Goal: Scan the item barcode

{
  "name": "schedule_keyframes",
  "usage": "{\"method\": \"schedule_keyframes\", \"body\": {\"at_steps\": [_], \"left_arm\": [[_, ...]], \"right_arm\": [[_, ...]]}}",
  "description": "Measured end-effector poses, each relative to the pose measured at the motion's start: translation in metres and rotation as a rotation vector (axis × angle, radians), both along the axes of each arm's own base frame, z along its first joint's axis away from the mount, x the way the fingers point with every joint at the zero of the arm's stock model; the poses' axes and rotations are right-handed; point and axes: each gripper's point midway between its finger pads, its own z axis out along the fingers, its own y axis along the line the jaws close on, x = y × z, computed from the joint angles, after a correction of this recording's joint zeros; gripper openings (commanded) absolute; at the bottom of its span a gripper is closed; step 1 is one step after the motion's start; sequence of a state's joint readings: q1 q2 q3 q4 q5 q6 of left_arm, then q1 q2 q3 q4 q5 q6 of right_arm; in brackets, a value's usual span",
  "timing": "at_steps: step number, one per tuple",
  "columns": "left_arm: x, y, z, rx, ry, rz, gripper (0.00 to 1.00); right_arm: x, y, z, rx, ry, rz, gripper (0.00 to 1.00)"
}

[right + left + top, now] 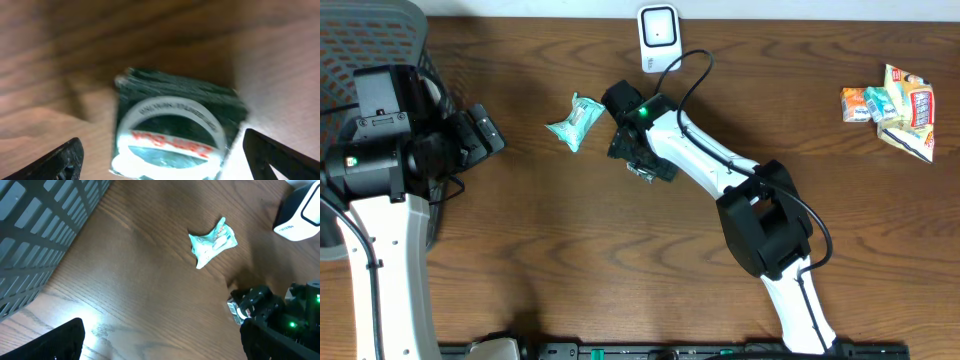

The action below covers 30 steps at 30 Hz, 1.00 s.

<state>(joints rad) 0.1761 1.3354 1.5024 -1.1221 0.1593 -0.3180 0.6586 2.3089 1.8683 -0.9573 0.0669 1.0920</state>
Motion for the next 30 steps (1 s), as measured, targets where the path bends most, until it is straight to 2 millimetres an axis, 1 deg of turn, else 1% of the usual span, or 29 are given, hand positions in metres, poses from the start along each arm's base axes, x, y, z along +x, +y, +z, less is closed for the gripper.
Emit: {"method": "schedule_keyframes", "body": {"at_steps": [4, 10, 13, 17, 30], "left_arm": [[0.000, 0.000, 0.000, 0.000, 0.000, 0.000, 0.98], [0.000, 0.000, 0.000, 0.000, 0.000, 0.000, 0.98], [0.000, 0.000, 0.000, 0.000, 0.000, 0.000, 0.98], [0.000, 0.000, 0.000, 0.000, -0.001, 0.000, 0.98], [0.000, 0.000, 0.000, 0.000, 0.000, 0.000, 0.98]], "right_arm": [[0.006, 0.002, -0.001, 0.009, -0.020, -0.003, 0.95], [0.008, -0.003, -0.005, -0.010, -0.023, -0.011, 0.95], [0.008, -0.007, -0.010, -0.031, -0.019, -0.014, 0.90], [0.007, -0.009, -0.011, -0.043, -0.018, -0.016, 0.86], [0.005, -0.015, -0.013, -0.070, -0.009, -0.018, 0.87]]}}
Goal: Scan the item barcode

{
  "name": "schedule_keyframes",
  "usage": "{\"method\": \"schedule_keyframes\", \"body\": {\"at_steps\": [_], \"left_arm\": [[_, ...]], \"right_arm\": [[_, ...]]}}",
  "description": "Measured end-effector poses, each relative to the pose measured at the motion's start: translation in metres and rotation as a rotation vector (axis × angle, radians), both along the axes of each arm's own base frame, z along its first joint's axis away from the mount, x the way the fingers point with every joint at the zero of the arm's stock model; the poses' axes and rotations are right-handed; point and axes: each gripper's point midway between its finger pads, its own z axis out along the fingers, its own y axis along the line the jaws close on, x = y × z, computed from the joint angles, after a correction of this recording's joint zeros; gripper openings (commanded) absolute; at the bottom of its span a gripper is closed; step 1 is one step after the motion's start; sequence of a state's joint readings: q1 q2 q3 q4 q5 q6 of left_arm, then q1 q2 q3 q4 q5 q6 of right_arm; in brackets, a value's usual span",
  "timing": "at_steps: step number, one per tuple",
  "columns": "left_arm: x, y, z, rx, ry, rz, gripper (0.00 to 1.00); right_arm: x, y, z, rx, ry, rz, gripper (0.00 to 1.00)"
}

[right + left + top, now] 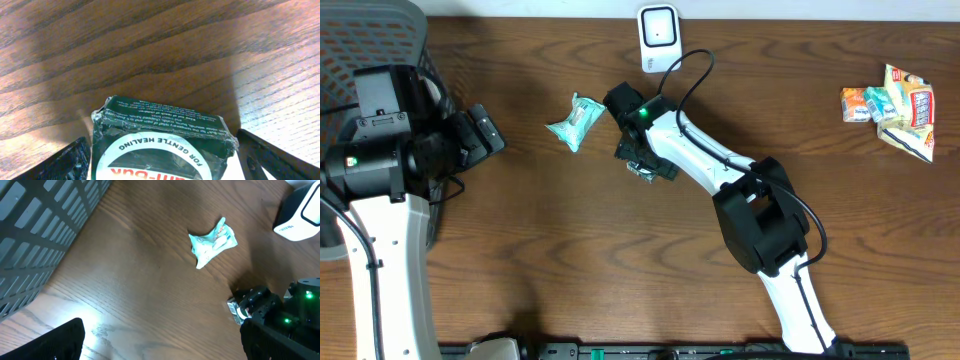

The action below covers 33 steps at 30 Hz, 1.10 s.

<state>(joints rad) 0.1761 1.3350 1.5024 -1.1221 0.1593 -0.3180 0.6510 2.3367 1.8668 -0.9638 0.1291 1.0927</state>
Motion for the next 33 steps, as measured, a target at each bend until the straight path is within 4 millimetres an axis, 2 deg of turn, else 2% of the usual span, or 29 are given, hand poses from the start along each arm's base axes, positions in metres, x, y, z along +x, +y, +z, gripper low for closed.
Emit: {"method": "schedule_keyframes", "body": {"at_steps": [11, 26, 33], "left_arm": [[0.000, 0.000, 0.000, 0.000, 0.000, 0.000, 0.98], [0.000, 0.000, 0.000, 0.000, 0.000, 0.000, 0.98], [0.000, 0.000, 0.000, 0.000, 0.000, 0.000, 0.98]], "right_arm": [[0.000, -0.001, 0.000, -0.003, 0.000, -0.001, 0.84], [-0.007, -0.011, -0.003, -0.012, 0.052, -0.002, 0.67], [-0.002, -0.019, -0.003, 0.004, 0.071, 0.005, 0.68]]}}
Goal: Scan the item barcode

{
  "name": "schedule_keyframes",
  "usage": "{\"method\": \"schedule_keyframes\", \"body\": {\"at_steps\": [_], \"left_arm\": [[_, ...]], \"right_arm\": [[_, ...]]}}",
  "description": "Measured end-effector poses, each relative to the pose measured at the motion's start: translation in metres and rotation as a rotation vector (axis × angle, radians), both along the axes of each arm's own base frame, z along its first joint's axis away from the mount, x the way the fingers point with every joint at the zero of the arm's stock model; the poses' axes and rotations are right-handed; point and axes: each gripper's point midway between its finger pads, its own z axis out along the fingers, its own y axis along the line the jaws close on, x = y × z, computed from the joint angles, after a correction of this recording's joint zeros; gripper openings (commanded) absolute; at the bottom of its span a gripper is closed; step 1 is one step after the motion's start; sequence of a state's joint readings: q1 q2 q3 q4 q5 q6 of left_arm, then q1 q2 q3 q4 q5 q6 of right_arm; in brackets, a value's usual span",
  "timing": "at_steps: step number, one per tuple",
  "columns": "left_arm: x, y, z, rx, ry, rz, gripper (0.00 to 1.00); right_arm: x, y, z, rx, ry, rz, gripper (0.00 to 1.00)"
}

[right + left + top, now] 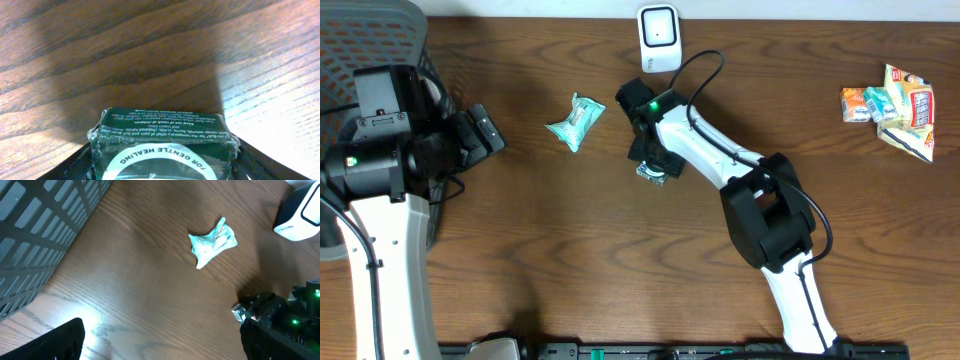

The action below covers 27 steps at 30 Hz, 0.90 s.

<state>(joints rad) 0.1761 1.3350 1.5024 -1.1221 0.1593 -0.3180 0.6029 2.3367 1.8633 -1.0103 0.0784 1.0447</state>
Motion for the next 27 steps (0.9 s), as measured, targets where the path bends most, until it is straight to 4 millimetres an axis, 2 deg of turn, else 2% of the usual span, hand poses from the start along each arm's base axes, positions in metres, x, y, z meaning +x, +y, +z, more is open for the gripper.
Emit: {"method": "schedule_keyframes", "body": {"at_steps": [12, 13, 14, 17, 26, 27], "left_arm": [[0.0001, 0.0000, 0.0000, 0.000, 0.000, 0.000, 0.98], [0.0000, 0.0000, 0.0000, 0.000, 0.000, 0.000, 0.98], [0.0001, 0.0000, 0.0000, 0.000, 0.000, 0.000, 0.98], [0.0001, 0.0000, 0.0000, 0.000, 0.000, 0.000, 0.97], [0.0001, 0.0000, -0.0001, 0.000, 0.000, 0.000, 0.98], [0.0000, 0.0000, 0.0000, 0.000, 0.000, 0.000, 0.97]], "right_arm": [[0.0011, -0.0009, 0.0000, -0.003, 0.001, 0.058, 0.72], [0.0011, -0.0008, 0.0000, -0.003, 0.002, 0.060, 0.77], [0.0012, -0.0007, 0.0000, -0.003, 0.001, 0.064, 0.87], [0.0027, -0.0002, 0.0002, -0.003, -0.005, 0.072, 0.99], [0.0038, 0.0001, 0.0003, -0.003, -0.010, 0.076, 0.99], [0.0038, 0.0001, 0.0003, -0.003, -0.010, 0.076, 0.91]]}}
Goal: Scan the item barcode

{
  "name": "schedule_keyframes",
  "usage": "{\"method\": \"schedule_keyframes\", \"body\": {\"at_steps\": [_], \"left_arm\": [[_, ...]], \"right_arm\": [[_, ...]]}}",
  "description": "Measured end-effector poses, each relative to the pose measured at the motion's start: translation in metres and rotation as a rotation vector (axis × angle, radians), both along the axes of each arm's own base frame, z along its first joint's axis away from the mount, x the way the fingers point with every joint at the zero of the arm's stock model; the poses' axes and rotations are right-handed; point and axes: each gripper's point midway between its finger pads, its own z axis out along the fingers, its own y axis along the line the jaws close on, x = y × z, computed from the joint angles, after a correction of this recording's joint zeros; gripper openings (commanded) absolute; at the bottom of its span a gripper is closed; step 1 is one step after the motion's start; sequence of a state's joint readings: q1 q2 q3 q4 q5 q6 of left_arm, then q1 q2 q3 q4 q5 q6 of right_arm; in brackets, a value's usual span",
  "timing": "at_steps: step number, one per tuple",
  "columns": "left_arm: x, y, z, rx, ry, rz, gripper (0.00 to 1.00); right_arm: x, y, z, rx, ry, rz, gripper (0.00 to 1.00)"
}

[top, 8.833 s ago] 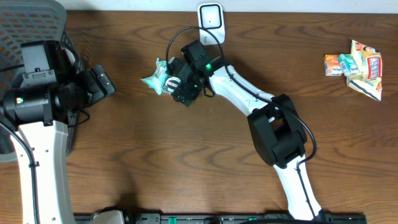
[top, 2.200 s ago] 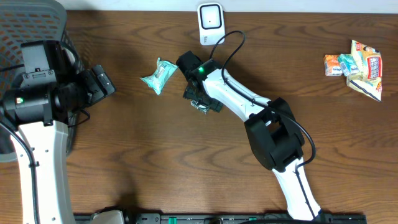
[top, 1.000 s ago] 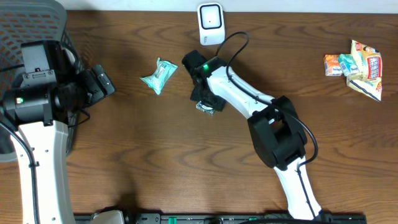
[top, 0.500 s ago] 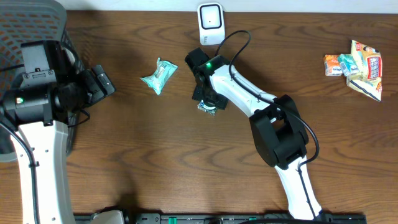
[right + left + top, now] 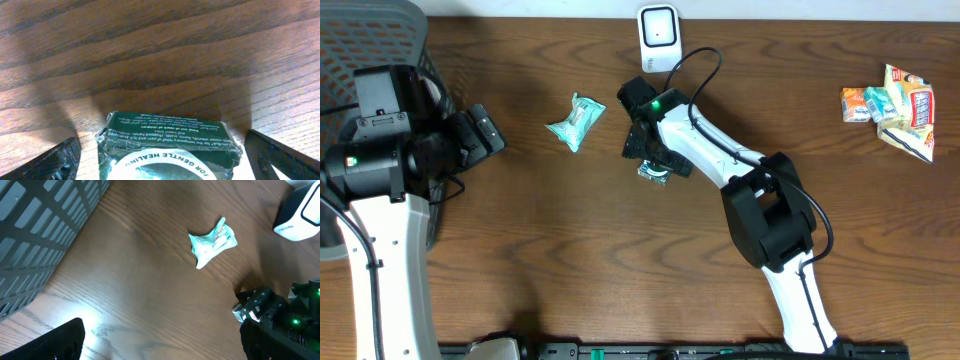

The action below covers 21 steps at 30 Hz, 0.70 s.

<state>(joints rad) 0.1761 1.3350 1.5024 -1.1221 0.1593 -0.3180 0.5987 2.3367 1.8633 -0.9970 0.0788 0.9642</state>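
A dark green box with a white oval label (image 5: 167, 145) lies on the wooden table (image 5: 570, 250); it shows in the overhead view too (image 5: 654, 172). My right gripper (image 5: 162, 155) stands open around the green box, with a gap on each side between its fingers (image 5: 57, 160) and the carton. The white scanner (image 5: 658, 38) stands at the table's far edge, a little behind the right gripper (image 5: 652, 150). My left gripper (image 5: 160, 340) hangs open over bare wood at the left, far from the box.
A crumpled teal packet (image 5: 575, 121) lies left of the box, also in the left wrist view (image 5: 212, 242). A pile of snack packets (image 5: 892, 105) sits at the far right. A grey mesh basket (image 5: 370, 30) stands at the left edge.
My right gripper was shut on the green box; its fingers now stand apart from the box's sides, and the box rests on the table. The left arm has not moved.
My right gripper stood open around the green box, left of where it now lies. Then its fingers were close to the carton's sides, then shut on it a little farther right. Now they are open again, the box still between them.
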Motion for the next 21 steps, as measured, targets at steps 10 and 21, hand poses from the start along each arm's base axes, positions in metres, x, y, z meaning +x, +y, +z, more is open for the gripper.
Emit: {"method": "schedule_keyframes", "body": {"at_steps": [10, 21], "left_arm": [[0.0000, 0.0000, 0.0000, 0.000, 0.000, 0.000, 0.98], [0.0000, 0.0000, 0.0000, 0.000, 0.000, 0.000, 0.98]], "right_arm": [[0.0000, 0.0008, 0.0000, 0.004, 0.001, 0.000, 0.79], [-0.0020, 0.0004, -0.0002, 0.004, 0.009, 0.001, 0.72]]}}
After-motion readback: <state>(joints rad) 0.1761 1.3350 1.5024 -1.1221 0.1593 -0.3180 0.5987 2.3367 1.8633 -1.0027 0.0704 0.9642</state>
